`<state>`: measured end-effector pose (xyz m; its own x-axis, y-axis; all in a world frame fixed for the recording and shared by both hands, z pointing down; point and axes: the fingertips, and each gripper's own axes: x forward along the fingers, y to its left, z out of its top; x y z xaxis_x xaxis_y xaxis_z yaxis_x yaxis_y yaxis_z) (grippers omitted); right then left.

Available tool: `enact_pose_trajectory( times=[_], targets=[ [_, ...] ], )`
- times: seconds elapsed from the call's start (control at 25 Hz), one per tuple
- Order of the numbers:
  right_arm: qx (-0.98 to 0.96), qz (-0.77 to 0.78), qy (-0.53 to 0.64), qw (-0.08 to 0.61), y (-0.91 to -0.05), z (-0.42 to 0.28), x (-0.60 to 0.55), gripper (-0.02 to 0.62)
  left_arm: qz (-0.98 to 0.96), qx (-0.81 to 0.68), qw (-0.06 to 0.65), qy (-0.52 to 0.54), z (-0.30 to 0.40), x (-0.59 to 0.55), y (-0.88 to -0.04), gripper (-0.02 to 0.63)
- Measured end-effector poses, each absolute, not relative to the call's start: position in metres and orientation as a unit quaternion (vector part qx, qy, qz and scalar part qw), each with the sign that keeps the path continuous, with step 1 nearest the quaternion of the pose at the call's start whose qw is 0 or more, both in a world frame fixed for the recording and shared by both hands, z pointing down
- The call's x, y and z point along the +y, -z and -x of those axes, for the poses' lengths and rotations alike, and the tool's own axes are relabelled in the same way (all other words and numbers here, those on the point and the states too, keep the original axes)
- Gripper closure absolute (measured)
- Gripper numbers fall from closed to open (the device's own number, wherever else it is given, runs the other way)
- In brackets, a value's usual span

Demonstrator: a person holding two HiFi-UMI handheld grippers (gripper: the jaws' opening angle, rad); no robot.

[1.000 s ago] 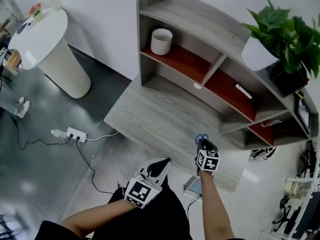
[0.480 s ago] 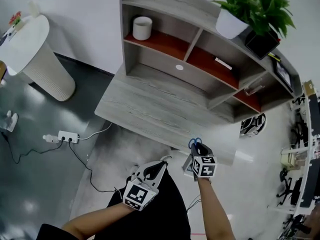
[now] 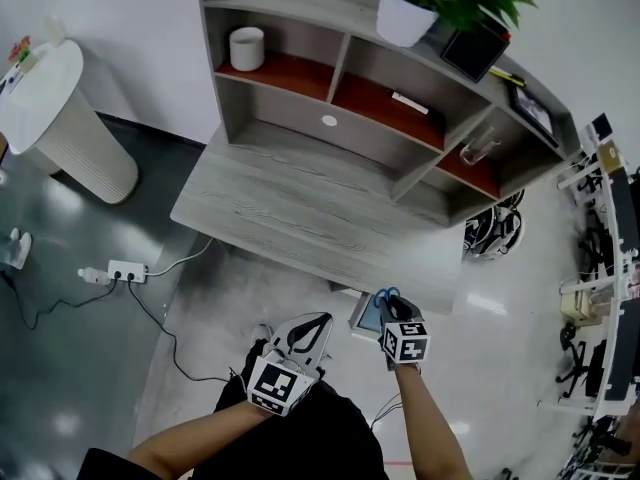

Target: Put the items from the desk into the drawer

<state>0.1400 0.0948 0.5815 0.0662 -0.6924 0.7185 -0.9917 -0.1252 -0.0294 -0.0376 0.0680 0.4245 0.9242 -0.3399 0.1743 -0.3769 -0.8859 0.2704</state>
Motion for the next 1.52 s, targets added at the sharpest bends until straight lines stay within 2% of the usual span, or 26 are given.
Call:
enact_pose_trajectory(
  times=[0.52, 1.0, 1.28, 1.52],
  targets=[
    [-0.636, -0.632, -0.359, 0.260, -0.681, -0.189, 0.159, 0.499, -0.946, -0.260, 0.167, -0.099, 0.004, 0.122, -0.456, 0.592],
    [-0.648, -0.559, -0.354, 0.378, -0.783, -0.200, 0.161, 0.499, -0.924, -0.308, 0.178, -0.139, 0.008, 0.132, -0.491, 0.592],
    [-0.653, -0.540, -0.364, 0.388, -0.823, -0.190, 0.153, 0.498, -0.916, -0.322, 0.182, -0.158, 0.017, 0.121, -0.520, 0.592],
    [-0.634, -0.544, -0.378, 0.399, -0.858, -0.199, 0.155, 0.497, -0.923, -0.308, 0.194, -0.123, 0.000, 0.112, -0.517, 0.592]
  ],
)
